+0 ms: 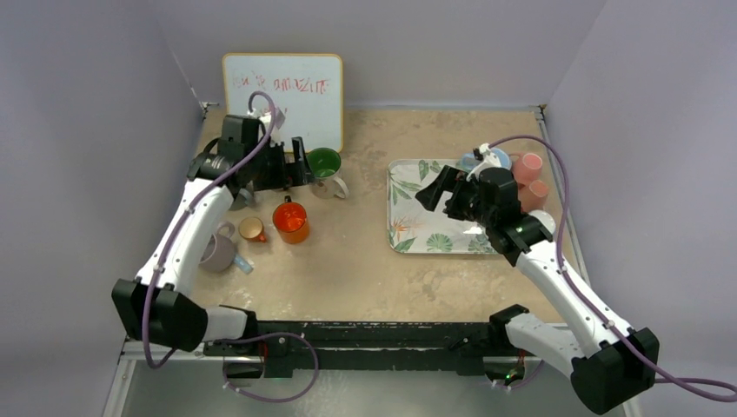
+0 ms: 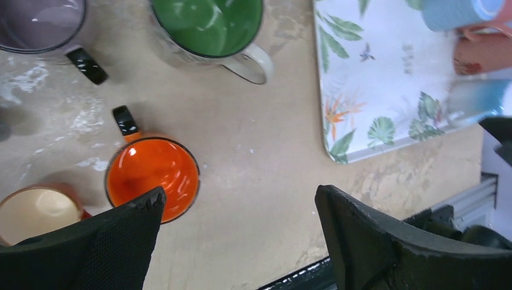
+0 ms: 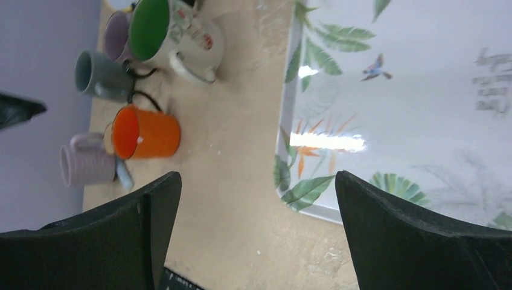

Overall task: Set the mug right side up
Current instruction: Place the cup at the center of the board.

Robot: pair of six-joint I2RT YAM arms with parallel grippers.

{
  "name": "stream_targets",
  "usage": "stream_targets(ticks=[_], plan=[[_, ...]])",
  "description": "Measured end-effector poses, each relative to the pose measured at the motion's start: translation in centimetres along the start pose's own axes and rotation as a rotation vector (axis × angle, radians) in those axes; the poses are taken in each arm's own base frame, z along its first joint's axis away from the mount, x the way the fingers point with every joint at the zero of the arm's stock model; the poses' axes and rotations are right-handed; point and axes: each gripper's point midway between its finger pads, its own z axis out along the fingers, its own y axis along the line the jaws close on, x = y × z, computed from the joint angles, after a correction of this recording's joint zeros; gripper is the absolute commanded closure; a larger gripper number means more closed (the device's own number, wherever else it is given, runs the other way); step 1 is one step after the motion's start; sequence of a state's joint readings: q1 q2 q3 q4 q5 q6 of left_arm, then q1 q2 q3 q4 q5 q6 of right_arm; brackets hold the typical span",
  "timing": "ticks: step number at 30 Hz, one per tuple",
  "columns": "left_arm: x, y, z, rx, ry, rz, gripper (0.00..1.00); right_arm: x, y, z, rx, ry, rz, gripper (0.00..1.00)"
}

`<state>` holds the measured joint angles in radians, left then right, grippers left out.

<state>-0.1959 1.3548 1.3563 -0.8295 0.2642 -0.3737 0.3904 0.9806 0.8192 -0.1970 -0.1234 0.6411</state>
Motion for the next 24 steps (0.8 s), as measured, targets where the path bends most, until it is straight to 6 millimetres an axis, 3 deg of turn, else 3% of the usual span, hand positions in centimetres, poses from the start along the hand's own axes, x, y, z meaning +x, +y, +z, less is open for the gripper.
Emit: stream_targets(ticks=[5,10,13,18,24], plan=[[2.3,-1.8,-1.1,0.141,-0.016,0.025,0.06,-1.3,-3.2,-0.1,0.195,-0.081,0.065,0.01],[6.2,-2.0,-0.9,0.219,0.043,0.021,0.06,-2.8,-7.2,-0.5,0.497,-0.134,0.197,0.02],[7.4,-1.9,-1.1,0.235,0.057,0.031,0.06,-2.8,-9.9,-1.1,0.679,-0.163,0.266,0.06],[7.9,-2.0,-2.1,0.249,0.018,0.054,0.06,-1.4,-14.6,-4.4,0.972,-0.213,0.36,0.14],[7.8,-2.4,-2.6,0.263,-0.005,0.072,0.06,-1.8,-18.0,-7.4,1.091,-0.317,0.417,0.26]])
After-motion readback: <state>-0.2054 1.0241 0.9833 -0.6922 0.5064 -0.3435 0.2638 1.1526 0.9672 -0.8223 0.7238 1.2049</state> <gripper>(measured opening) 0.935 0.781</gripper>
